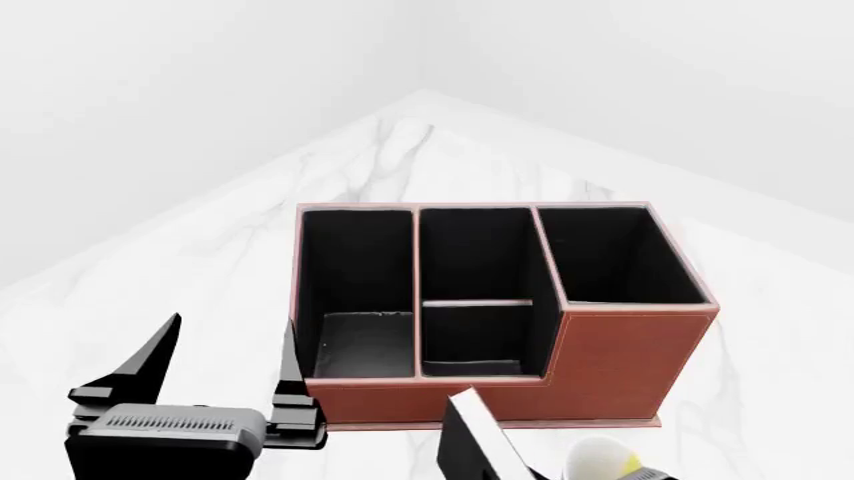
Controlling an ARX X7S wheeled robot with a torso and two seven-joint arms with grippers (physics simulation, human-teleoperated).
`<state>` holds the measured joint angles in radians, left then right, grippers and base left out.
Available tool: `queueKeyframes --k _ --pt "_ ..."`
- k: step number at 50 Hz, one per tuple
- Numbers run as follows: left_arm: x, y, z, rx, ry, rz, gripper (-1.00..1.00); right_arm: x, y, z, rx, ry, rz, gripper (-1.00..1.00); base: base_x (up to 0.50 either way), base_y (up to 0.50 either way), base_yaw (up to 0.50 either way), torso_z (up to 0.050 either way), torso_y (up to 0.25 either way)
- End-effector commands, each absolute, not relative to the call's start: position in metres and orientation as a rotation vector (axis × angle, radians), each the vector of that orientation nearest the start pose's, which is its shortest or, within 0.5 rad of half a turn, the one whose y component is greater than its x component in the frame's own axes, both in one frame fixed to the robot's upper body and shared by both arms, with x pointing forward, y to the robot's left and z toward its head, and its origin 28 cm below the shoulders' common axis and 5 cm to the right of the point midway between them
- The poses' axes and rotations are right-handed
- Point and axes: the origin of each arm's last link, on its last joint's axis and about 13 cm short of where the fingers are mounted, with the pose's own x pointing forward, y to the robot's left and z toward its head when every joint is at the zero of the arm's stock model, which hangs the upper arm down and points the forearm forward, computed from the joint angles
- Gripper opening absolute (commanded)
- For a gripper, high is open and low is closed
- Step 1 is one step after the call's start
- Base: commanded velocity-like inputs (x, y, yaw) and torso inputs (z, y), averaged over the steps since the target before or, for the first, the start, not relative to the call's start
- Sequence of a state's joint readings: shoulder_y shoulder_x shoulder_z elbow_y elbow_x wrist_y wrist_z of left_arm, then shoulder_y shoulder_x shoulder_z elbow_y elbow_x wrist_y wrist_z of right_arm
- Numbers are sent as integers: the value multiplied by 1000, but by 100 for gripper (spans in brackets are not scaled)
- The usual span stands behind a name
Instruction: Pick up the book and place it in the right compartment of the caddy.
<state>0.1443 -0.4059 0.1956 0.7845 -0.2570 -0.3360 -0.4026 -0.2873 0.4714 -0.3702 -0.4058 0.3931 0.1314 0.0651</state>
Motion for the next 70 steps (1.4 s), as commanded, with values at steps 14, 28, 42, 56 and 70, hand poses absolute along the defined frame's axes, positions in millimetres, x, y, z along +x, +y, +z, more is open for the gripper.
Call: queueKeyframes --k 14,28,42,56,70 --pt "154 214 120 59 -224 -14 100 123 -106 51 13 105 449 -100 0 0 0 0 1" --pt "153 214 120 59 -225 -15 100 126 -109 69 5 54 437 -100 0 0 0 0 1" --pt "153 214 121 57 -226 -14 100 129 -111 86 7 11 432 -100 0 0 0 0 1" --pt "153 214 121 58 -224 -11 100 131 -114 107 0 -45 418 -100 0 0 0 0 1" --pt "153 214 120 58 -224 -12 100 146 -119 147 -11 -81 393 -100 0 0 0 0 1"
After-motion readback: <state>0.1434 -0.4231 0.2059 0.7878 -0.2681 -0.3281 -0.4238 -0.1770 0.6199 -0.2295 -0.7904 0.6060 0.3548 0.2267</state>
